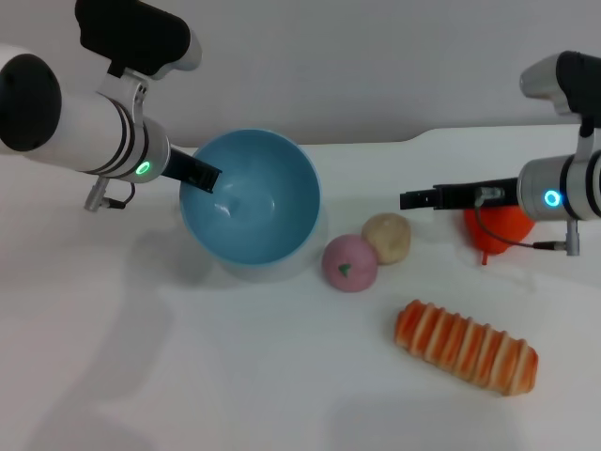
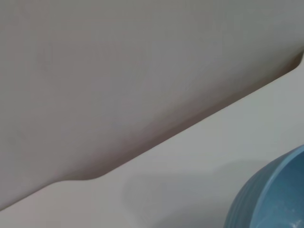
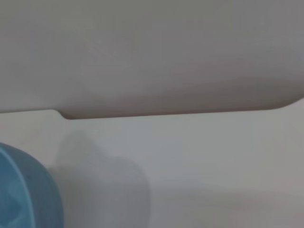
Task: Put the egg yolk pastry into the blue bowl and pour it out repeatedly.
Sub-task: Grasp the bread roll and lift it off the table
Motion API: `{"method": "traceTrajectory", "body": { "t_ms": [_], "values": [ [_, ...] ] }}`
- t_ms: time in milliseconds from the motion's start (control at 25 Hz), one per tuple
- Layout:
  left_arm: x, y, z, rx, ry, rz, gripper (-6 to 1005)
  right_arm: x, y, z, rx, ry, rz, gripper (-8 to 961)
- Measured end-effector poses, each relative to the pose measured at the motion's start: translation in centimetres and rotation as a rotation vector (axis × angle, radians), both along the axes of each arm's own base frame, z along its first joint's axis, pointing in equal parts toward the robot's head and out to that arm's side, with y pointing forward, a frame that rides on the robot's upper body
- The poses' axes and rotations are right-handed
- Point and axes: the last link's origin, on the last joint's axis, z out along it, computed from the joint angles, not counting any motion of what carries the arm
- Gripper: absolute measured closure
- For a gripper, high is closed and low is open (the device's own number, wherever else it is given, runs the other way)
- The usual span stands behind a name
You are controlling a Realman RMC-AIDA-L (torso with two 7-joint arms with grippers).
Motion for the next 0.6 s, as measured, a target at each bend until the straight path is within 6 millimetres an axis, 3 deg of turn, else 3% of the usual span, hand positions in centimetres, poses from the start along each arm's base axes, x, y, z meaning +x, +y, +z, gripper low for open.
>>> {"method": "traceTrajectory", "body": {
  "t_ms": [600],
  "values": [
    [0.3,0.2,0.1,0.006,-0.002,-0.011,999,0.5,-0.8,-2.0,0.05,0.114,-0.013,291]
  ]
}}
